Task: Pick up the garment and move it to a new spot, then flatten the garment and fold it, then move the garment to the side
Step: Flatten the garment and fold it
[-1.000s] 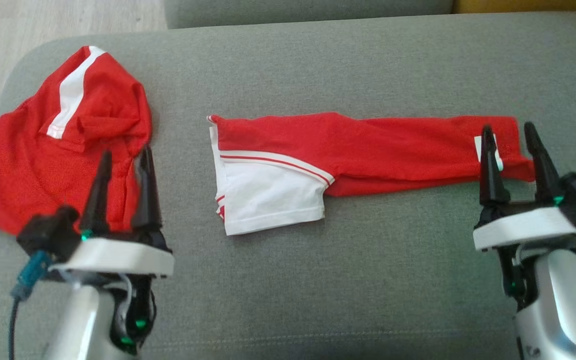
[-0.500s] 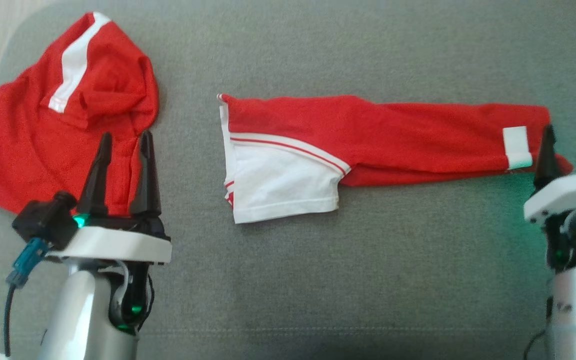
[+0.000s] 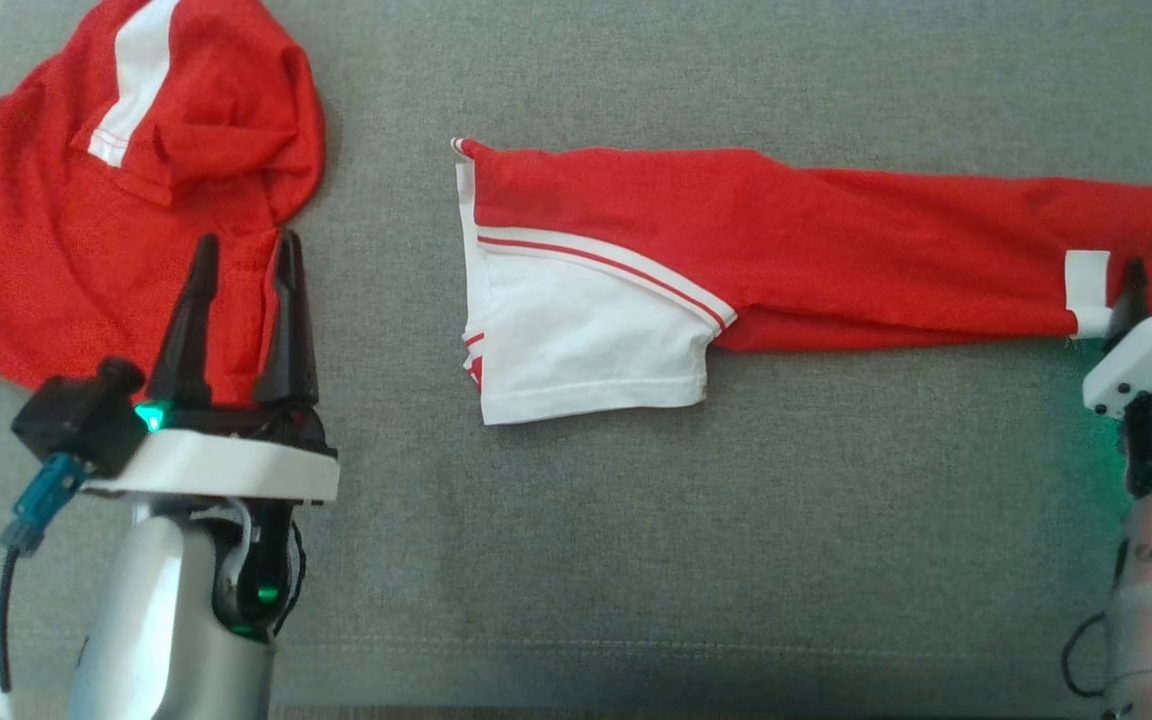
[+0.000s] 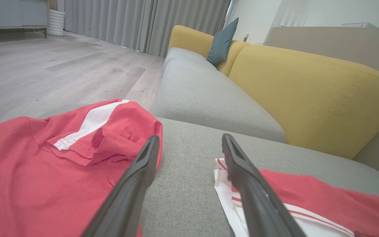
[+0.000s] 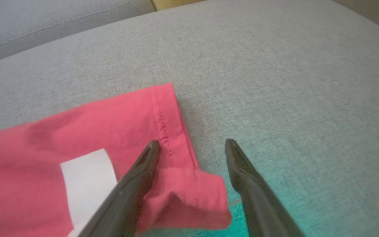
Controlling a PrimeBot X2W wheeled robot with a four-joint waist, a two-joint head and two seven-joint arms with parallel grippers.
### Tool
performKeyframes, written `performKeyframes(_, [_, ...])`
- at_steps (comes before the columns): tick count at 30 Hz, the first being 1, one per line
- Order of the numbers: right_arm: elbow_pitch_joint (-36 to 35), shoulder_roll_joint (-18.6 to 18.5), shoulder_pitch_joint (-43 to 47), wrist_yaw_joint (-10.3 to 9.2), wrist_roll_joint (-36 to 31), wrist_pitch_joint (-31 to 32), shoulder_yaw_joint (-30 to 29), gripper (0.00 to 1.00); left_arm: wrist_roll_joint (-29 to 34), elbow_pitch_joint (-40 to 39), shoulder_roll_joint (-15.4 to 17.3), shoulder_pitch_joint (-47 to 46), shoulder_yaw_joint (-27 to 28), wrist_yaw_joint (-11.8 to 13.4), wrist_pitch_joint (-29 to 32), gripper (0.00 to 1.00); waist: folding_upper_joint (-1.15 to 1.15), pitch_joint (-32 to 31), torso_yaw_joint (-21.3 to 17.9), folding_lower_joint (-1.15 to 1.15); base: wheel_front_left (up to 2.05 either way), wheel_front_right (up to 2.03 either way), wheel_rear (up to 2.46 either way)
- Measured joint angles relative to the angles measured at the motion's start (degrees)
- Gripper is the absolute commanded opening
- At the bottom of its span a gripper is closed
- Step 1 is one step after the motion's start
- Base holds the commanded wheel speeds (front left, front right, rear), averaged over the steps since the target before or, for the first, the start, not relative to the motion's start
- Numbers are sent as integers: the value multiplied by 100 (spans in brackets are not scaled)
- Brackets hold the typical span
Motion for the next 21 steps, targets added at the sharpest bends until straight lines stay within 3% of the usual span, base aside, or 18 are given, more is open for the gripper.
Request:
performKeyframes(18, [303,-10,-193,0,166,-99,247,100,110,1,-37,-230,398,-96,0,100,0,227,-105,0,0,0,0])
performKeyframes(19, [312,-14,-198,0,213,-97,267,61,111,0,-37,-253,409,-97,0,100,0,231,-109,0,0,0,0])
performKeyframes(20, [318,-16,-199,0,246,-96,288,0,113,-3,-37,-265,420,-97,0,100,0,231,-113,0,0,0,0])
performKeyframes(21, [322,-19,-200,0,252,-87,312,0,129,-3,-37,-266,434,-99,0,100,0,227,-118,0,0,0,0])
